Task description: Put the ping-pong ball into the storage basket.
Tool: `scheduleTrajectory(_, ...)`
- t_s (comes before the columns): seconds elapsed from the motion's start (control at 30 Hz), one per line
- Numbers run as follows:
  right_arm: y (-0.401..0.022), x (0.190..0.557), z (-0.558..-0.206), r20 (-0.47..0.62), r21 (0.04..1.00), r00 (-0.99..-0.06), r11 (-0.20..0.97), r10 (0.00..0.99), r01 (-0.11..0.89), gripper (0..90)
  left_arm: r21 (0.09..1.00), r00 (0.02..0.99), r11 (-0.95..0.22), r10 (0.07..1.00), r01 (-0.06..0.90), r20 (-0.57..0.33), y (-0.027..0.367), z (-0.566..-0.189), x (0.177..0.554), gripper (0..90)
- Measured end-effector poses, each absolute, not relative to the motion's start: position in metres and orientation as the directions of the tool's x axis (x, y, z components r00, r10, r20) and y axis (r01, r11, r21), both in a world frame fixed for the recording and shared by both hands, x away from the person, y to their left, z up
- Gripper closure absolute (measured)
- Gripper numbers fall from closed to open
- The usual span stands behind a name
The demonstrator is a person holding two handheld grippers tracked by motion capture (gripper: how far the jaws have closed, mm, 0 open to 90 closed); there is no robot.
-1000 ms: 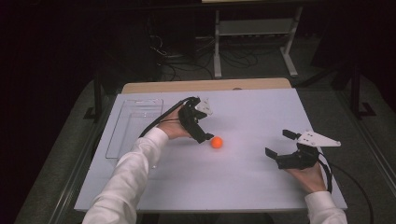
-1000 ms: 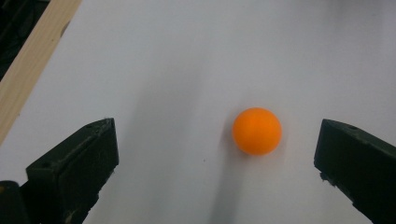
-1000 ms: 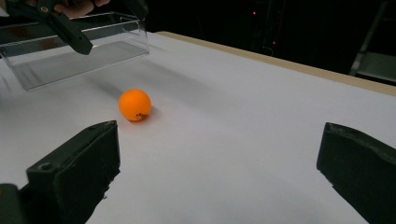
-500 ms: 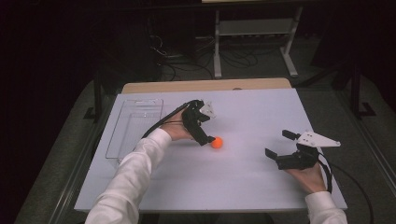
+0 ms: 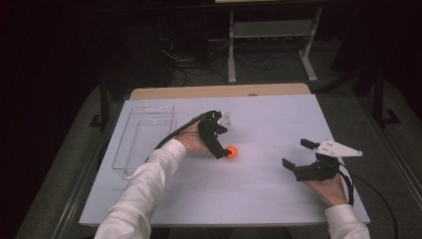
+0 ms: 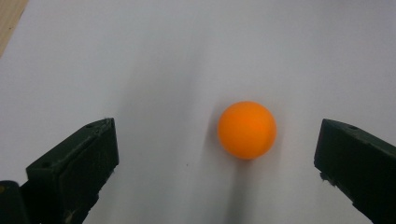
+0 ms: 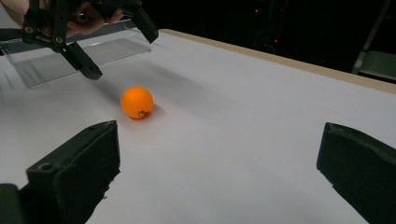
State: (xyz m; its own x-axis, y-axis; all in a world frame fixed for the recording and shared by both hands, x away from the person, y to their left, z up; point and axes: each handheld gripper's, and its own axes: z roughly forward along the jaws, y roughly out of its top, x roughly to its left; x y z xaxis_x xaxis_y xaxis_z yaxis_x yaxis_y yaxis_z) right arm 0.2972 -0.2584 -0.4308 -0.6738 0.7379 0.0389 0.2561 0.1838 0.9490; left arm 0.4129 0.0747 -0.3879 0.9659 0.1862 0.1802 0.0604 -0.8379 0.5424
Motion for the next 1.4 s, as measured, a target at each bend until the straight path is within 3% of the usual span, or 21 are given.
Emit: scheduleTrajectory(1.4, -0.258, 0.298, -0.432, 0.037, 0.944, -0.675, 0.197, 0.737, 0.266, 0.0, 0.484, 0.981, -0.874, 0.133, 0.05, 0.139, 0.055, -0.42, 0.414, 0.0)
